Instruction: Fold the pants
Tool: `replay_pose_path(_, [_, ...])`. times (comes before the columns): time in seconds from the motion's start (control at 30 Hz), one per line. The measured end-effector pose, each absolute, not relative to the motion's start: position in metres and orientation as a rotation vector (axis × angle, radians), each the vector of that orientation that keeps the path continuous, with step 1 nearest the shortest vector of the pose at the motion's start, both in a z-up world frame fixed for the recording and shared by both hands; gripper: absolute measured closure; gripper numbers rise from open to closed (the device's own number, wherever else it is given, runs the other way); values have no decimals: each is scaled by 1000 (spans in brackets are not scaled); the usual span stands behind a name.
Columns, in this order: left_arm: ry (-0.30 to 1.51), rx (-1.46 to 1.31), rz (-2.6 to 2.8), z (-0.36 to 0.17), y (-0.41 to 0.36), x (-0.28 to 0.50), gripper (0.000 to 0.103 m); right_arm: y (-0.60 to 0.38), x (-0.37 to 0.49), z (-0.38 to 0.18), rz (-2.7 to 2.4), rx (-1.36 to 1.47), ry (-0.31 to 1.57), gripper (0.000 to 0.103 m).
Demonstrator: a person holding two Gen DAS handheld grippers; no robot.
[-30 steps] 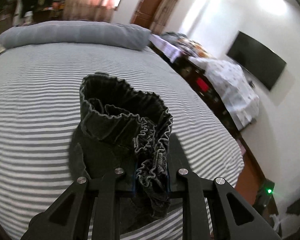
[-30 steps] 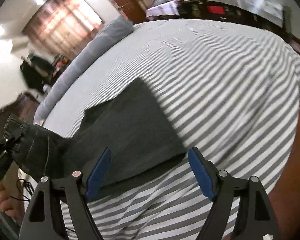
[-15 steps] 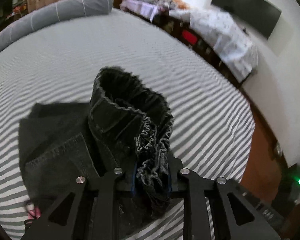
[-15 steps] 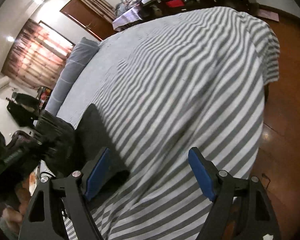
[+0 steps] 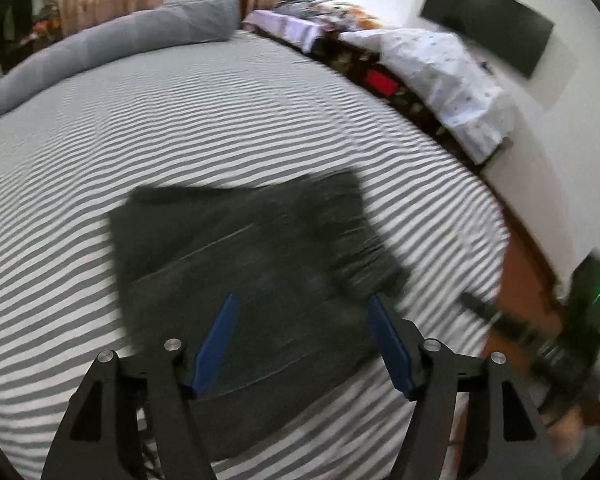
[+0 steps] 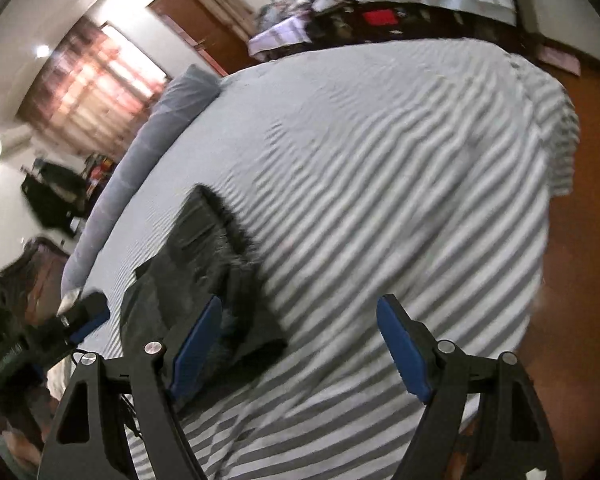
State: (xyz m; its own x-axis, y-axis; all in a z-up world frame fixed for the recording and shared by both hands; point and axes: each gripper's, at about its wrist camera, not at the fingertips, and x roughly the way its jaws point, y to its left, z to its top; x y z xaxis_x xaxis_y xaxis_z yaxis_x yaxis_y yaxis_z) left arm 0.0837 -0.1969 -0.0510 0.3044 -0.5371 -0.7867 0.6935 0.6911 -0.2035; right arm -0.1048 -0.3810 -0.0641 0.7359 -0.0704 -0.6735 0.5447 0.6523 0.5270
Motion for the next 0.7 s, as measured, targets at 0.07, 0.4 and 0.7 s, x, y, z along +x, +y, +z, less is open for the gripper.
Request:
replay_pose_path(0.07, [983,195,-747,-63,-173,90,34,-373,-87,-58,-339,745,687,27])
replay_pose_path(0.4, [1057,139,-592,-103,-119,111,34,-340,-3,-76,-235,697,861,53])
replay_pose_path(0.7, [1054,160,-593,-108,-128,119,34,-350,30,-93,-299,710,895,52])
